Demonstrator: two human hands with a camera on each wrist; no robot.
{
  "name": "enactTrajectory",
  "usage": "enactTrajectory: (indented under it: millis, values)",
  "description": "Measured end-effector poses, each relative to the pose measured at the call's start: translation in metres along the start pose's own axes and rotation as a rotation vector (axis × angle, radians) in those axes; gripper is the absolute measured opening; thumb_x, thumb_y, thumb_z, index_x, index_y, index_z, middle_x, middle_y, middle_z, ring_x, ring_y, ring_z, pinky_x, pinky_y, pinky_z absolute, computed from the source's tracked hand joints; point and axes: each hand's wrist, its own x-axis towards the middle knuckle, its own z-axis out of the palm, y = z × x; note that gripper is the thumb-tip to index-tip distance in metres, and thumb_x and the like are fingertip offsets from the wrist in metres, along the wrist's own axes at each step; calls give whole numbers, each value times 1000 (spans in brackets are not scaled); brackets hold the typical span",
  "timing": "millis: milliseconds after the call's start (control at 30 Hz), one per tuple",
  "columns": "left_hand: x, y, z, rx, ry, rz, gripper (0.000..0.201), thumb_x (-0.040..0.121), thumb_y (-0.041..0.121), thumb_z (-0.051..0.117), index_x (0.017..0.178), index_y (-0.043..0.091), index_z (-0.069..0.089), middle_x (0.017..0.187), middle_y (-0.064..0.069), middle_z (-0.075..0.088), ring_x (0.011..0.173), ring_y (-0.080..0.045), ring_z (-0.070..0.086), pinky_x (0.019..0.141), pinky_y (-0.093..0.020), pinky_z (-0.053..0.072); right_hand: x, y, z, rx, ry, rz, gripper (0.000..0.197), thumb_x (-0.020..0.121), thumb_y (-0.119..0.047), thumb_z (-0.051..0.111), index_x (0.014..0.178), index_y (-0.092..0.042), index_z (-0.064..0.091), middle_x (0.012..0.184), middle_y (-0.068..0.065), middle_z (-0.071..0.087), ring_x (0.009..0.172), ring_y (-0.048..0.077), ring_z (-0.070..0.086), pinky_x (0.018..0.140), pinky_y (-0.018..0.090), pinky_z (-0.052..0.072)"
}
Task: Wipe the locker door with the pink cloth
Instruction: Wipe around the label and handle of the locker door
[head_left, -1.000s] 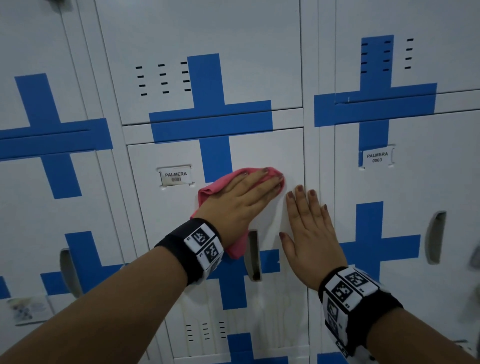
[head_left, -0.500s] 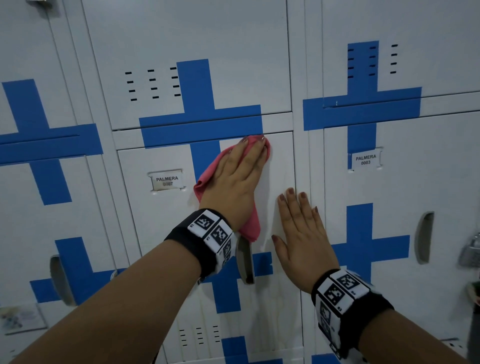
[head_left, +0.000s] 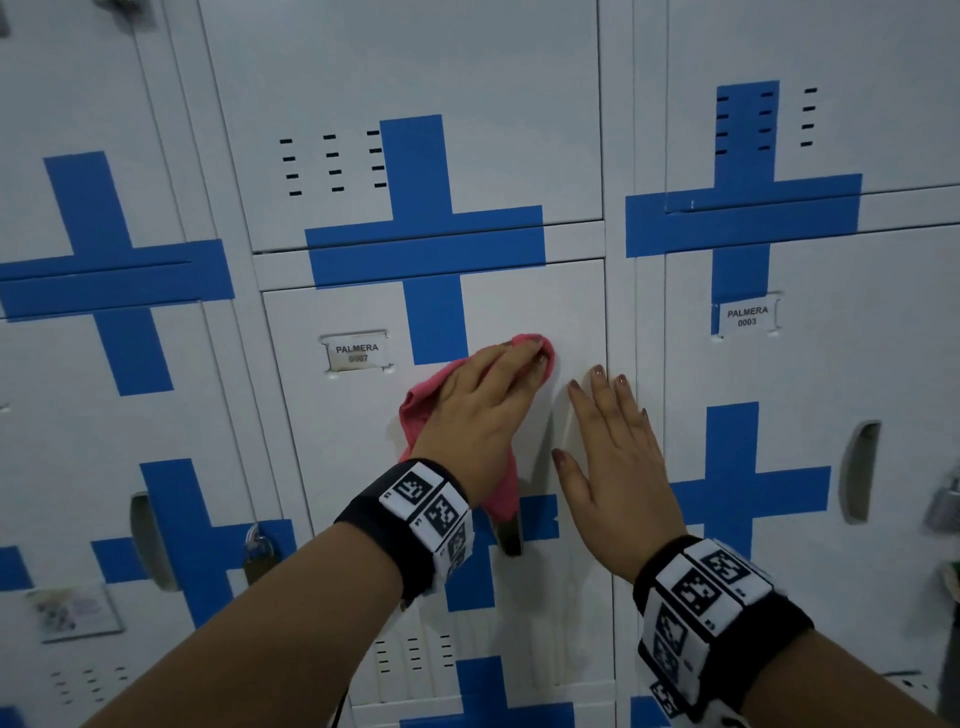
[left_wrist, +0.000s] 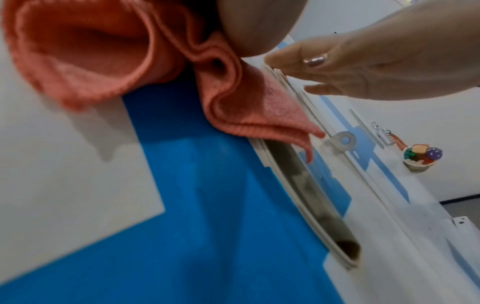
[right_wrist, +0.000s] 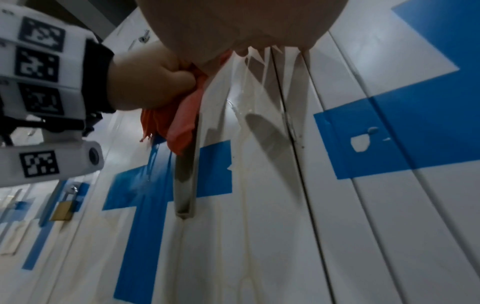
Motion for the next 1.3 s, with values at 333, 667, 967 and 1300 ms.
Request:
enactTrajectory:
  millis: [333, 667, 967, 1300]
  values:
    - [-20, 48, -35, -532, 86, -515, 41, 80, 72, 48, 115, 50, 52, 119, 26, 49, 99, 15, 52, 93, -21, 43, -9, -63, -9, 614, 8, 71, 59, 92, -48, 27, 148, -28, 22, 149, -9, 29, 136, 3, 25, 113, 35, 27]
    - [-52, 84, -65, -1052, -15, -575, 69, 92, 6, 47, 147, 38, 21, 134, 15, 45, 120, 7, 43, 103, -22, 40, -33, -75, -51, 819, 20, 147, 35, 99, -32, 38, 133, -36, 45, 124, -20, 53, 113, -4, 51, 93, 19, 43]
    - [-77, 108, -87, -1536, 1, -839, 59, 88, -11, 36, 123, 31, 55, 117, 1, 65, 109, -16, 61, 94, -33, 49, -61, -84, -83, 1133, -294, 389, 43, 80, -44, 53, 122, -38, 53, 113, -17, 65, 102, 0, 62, 82, 19, 50]
    - [-85, 109, -79, -1366, 169, -925, 12, 95, 11, 50, 104, 15, 58, 101, -4, 68, 94, -19, 66, 79, -29, 54, -83, -91, -92, 1420, -499, 728, 35, 86, -34, 55, 116, -17, 62, 107, 6, 71, 99, 22, 67, 90, 41, 51]
